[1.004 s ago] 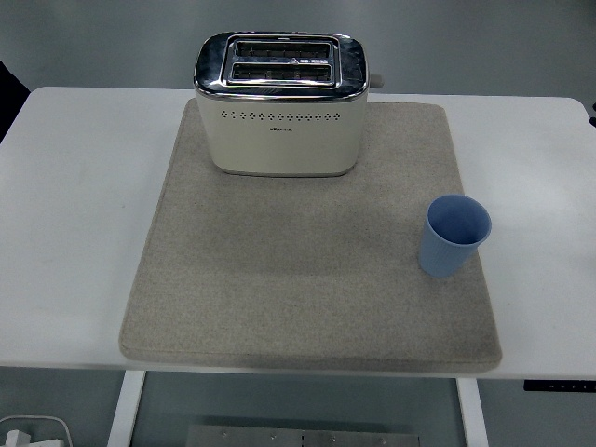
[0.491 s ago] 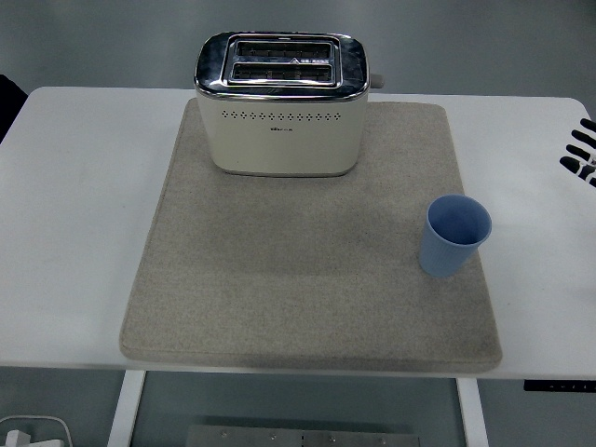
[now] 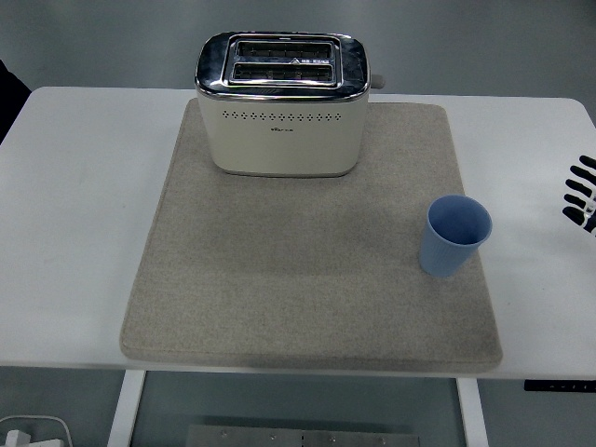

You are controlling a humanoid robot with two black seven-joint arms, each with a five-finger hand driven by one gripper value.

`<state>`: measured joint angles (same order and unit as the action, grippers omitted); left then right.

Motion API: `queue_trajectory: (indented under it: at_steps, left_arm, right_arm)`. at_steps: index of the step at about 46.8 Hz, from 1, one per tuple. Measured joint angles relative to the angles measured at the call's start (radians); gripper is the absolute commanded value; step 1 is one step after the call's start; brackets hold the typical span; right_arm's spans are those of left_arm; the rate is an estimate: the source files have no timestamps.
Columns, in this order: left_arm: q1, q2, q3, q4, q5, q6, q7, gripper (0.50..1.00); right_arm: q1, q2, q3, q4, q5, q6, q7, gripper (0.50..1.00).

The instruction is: Put the water cup in front of the bread machine

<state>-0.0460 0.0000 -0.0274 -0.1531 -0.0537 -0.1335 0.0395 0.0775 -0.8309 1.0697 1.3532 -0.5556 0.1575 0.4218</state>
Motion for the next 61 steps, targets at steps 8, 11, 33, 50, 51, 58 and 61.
queue_trajectory:
  at_steps: [8,11,33,50,51,58,61]
  left_arm:
    - [0.0,0.0,0.0,0.0,0.0,0.0,0.0,0.999]
    - [0.0,0.0,0.0,0.0,0.0,0.0,-0.001,0.999]
    - [0.0,0.0,0.0,0.0,0.0,0.0,0.0,0.999]
    - [0.0,0.0,0.0,0.0,0.0,0.0,0.0,0.999]
    - [0.0,0.0,0.0,0.0,0.0,0.0,-0.001,0.999]
    - [0.0,0.0,0.0,0.0,0.0,0.0,-0.001,0.999]
    - [0.0,0.0,0.0,0.0,0.0,0.0,-0.001,0.999]
  right_arm:
    - [-0.085,0.009,0.031,0.003,-0.031,0.068,0.121,0.934]
    - [-0.106,0.013,0.034,0.012,-0.035,0.089,0.147,0.934]
    - [-0.168,0.113,0.038,0.015,-0.324,-0.037,0.16,0.932]
    - [-0.166,0.13,0.038,0.042,-0.377,-0.089,0.15,0.93]
    - [-0.164,0.131,0.038,0.045,-0.377,-0.089,0.149,0.93]
    - [-0.144,0.143,0.036,0.063,-0.394,-0.089,0.114,0.93]
    - [-0.129,0.15,0.036,0.068,-0.417,-0.088,0.093,0.932]
